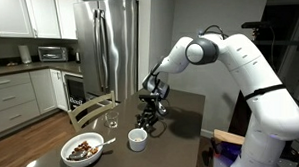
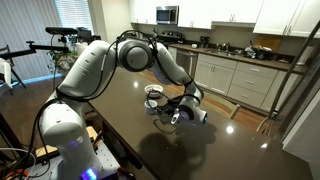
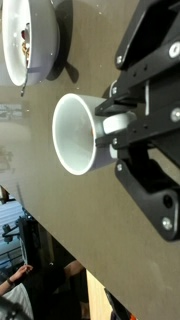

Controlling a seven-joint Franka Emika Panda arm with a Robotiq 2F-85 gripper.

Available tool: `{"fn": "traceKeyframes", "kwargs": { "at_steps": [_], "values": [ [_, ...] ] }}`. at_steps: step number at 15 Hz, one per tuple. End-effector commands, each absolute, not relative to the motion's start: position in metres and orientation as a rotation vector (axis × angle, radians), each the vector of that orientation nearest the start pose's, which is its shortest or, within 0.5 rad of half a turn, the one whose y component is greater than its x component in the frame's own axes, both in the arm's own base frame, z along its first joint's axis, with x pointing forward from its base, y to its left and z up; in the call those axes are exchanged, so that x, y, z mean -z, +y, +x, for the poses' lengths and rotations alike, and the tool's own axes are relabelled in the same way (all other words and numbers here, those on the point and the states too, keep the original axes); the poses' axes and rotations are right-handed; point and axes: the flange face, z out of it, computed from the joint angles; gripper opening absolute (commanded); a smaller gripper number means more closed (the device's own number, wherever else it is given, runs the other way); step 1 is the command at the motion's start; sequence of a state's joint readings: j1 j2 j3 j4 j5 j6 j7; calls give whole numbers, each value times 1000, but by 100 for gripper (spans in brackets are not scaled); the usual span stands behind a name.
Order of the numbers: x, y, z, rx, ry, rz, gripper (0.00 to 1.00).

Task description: Slide the white mug to the right, pour the contents in the white mug into the bowl

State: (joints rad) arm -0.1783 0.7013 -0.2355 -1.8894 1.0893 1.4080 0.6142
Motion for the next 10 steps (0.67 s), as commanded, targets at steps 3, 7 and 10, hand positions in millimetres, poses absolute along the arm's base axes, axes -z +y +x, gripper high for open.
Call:
{"fn": "traceKeyframes", "kwargs": {
  "at_steps": [3,7,10],
  "values": [
    [-147,-112,522,-1349,1439,-1382,37],
    [-147,-111,522,-1357,1434,-1379,70],
    [-146,-111,522,-1357,1435,-1378,75]
  ]
}}
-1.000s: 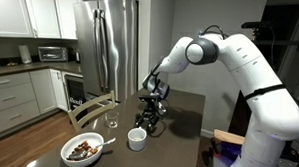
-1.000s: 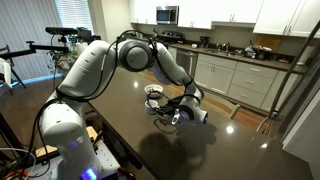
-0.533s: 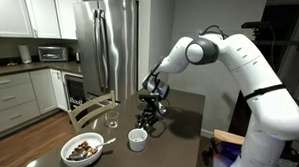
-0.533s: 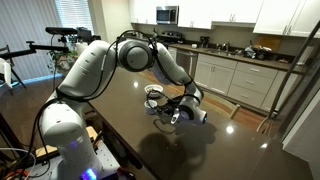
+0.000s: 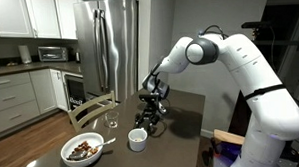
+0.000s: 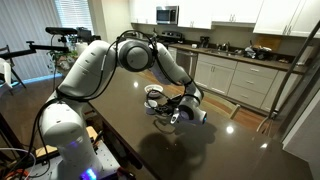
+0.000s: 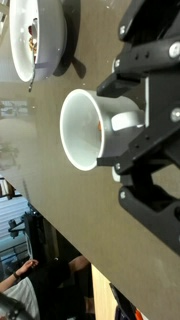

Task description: Slide the white mug to the right, pour the contents in the white mug into the bowl

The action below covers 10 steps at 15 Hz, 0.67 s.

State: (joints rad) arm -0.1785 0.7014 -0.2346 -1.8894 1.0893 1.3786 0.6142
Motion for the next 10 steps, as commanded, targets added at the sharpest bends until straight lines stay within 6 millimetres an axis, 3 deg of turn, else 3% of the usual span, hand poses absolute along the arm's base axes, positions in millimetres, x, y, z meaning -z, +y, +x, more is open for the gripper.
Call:
{"fn": "traceKeyframes", "kwargs": {
  "at_steps": [1,4,5,9,10],
  "values": [
    [-146,-111,521,-1356,1436,-1377,75],
    [-144,-110,521,-1355,1439,-1378,58],
    [-143,-110,521,-1353,1442,-1380,42],
    [-142,-110,520,-1354,1444,-1382,14],
    [-142,-110,520,-1354,1445,-1383,25]
  ]
}}
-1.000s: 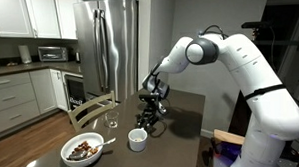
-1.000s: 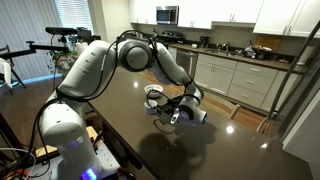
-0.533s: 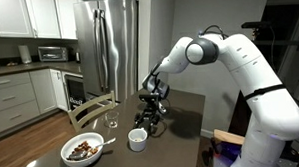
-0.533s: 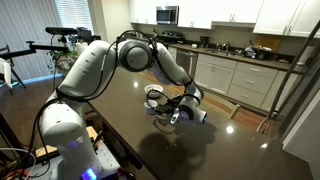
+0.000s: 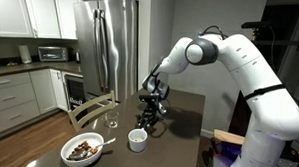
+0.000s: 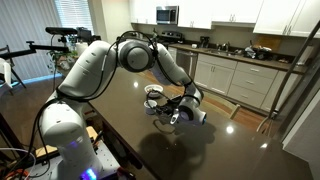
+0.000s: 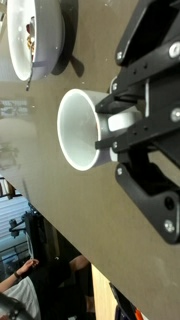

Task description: Slide the white mug to the right, pour the contents in the white mug into the bowl

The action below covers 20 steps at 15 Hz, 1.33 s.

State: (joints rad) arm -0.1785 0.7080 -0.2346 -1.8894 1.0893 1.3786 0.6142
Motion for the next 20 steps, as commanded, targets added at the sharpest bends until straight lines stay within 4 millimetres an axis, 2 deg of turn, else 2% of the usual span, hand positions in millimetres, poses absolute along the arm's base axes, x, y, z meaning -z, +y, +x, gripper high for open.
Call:
{"fn": "traceKeyframes", "kwargs": {
  "at_steps": [1,3,4,7,11,12,16,18,19,20],
  "values": [
    [-142,-109,520,-1354,1444,-1383,28],
    [-141,-109,520,-1353,1447,-1387,38],
    [-141,-109,520,-1353,1447,-1387,57],
    [-141,-109,520,-1353,1447,-1388,73],
    [-141,-109,520,-1347,1448,-1393,78],
    [-141,-108,520,-1344,1451,-1398,74],
    [-141,-107,521,-1341,1454,-1404,72],
    [-141,-107,521,-1336,1455,-1408,65],
    [-141,-107,521,-1336,1458,-1409,84],
    [-142,-106,521,-1350,1448,-1399,92]
  ]
}}
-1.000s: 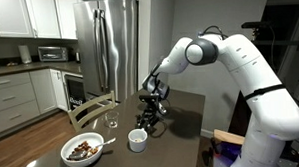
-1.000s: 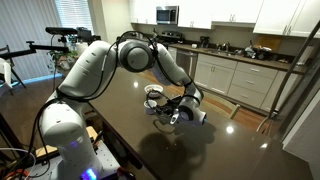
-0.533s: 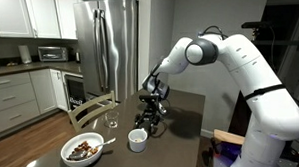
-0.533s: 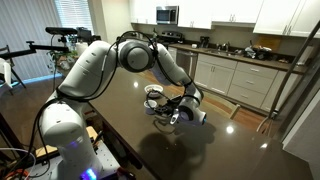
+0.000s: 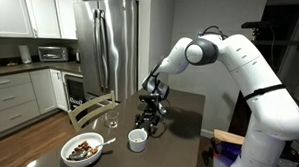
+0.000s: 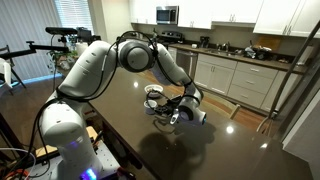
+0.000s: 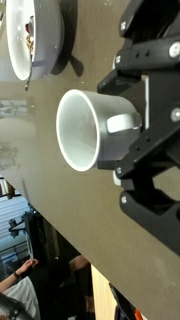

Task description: Slide the white mug to the right, pour the contents in the white mug into the bowl

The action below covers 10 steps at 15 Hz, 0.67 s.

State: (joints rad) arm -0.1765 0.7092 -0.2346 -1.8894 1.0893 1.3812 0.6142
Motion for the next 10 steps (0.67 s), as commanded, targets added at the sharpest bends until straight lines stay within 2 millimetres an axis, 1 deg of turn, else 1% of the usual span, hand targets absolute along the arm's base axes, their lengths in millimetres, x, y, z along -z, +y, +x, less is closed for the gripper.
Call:
{"fn": "traceKeyframes", "kwargs": {
  "at_steps": [1,2,3,10],
  "values": [
    [-145,-105,521,-1352,1440,-1400,93],
    [-140,-108,521,-1339,1443,-1396,76],
    [-140,-108,521,-1340,1442,-1396,100],
    [-137,-108,522,-1312,1457,-1414,100]
  ]
}}
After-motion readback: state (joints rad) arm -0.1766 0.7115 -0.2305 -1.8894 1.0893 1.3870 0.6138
